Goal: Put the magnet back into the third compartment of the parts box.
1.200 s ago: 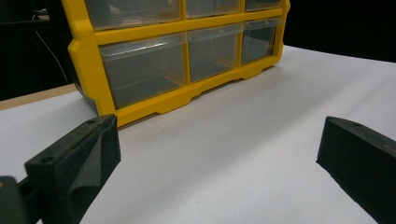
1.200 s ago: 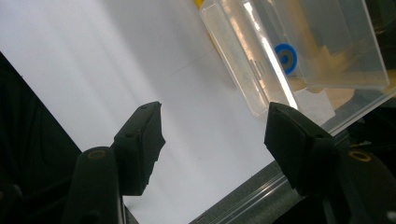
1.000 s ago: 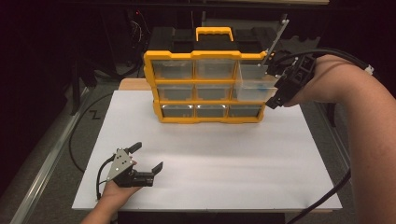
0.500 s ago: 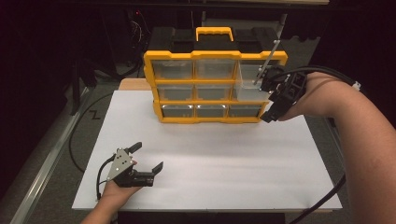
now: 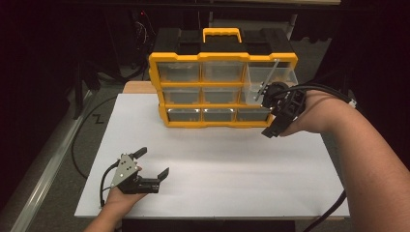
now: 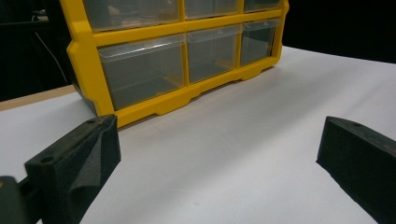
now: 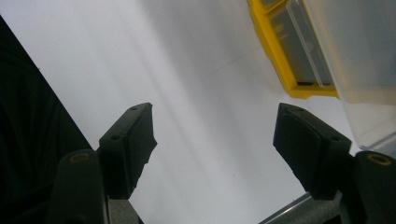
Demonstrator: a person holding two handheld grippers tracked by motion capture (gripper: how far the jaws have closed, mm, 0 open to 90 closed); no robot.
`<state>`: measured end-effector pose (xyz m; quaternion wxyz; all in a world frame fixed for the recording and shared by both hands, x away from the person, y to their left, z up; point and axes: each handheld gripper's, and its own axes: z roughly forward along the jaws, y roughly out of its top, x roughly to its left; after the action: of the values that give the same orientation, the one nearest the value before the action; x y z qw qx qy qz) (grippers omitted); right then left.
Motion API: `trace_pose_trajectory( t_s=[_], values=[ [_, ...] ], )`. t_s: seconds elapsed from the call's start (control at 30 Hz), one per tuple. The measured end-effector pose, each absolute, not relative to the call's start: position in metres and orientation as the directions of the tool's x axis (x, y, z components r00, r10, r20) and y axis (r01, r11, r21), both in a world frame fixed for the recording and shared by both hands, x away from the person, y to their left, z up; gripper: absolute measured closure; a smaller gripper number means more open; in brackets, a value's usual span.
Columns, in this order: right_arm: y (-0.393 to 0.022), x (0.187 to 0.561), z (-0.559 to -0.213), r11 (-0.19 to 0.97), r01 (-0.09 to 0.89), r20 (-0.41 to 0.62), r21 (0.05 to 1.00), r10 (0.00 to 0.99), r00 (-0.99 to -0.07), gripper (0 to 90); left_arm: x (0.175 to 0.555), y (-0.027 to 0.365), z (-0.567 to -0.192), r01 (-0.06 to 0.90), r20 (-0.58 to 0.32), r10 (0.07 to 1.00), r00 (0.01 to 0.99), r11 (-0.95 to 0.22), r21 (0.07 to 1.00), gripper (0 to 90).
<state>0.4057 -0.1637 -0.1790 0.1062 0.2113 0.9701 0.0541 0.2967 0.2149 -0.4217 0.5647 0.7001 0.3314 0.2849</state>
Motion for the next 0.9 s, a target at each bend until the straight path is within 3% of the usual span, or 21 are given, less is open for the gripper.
trace_pose_trajectory(
  t_s=[0.5, 0.9],
  values=[
    [-0.162, 0.403, -0.215, 0.902, 0.406, -0.154, 0.149, 0.426, -0.891, 28.2, 0.296, 0.215, -0.421, 0.138, 0.028, 0.785, 0.619, -0.143, 0.980, 0.2],
    [-0.159, 0.403, -0.255, 0.910, 0.392, -0.125, 0.137, 0.409, -0.904, 19.2, 0.296, 0.215, -0.421, 0.139, 0.030, 0.785, 0.619, -0.147, 0.979, 0.2]
  ],
)
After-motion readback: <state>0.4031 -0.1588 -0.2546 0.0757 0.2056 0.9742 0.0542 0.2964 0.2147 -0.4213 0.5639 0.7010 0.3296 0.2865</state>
